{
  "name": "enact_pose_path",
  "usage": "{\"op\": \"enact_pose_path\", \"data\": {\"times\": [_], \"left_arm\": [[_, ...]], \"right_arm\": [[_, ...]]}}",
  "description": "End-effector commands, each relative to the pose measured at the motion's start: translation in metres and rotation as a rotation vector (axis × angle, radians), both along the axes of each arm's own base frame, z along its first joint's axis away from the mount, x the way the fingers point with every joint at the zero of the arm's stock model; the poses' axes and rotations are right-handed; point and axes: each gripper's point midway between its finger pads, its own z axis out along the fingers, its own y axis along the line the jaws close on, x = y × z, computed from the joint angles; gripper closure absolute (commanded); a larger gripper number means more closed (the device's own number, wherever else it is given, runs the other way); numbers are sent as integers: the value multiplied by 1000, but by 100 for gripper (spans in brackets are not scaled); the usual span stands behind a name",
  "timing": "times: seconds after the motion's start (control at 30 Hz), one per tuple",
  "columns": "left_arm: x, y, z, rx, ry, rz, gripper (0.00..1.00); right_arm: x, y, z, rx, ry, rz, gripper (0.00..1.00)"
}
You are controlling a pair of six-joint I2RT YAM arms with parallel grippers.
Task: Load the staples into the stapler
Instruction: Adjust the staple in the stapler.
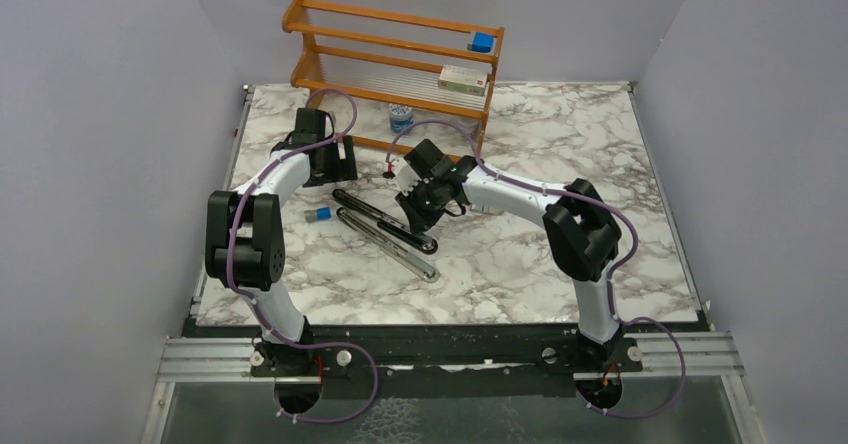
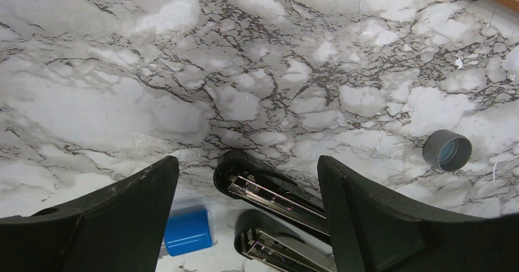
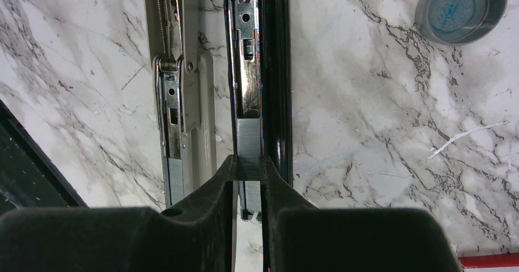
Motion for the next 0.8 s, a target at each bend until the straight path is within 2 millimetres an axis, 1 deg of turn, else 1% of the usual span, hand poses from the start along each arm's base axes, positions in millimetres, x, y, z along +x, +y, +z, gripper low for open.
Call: {"op": "enact_pose_path", "data": {"times": [0.0,0.27,0.77], "left_arm": [[9,-2,13,-20,-33,-4,14],[10,-2,14,-20,-34,-4,14],[10,-1,15,-17,-38,-4,14]], "right_arm": [[2,-4,-10,-46,16,-10,83],[1,-4,-11,-51,25,-6,79],[5,0,-13,-53,22,4,77]]}}
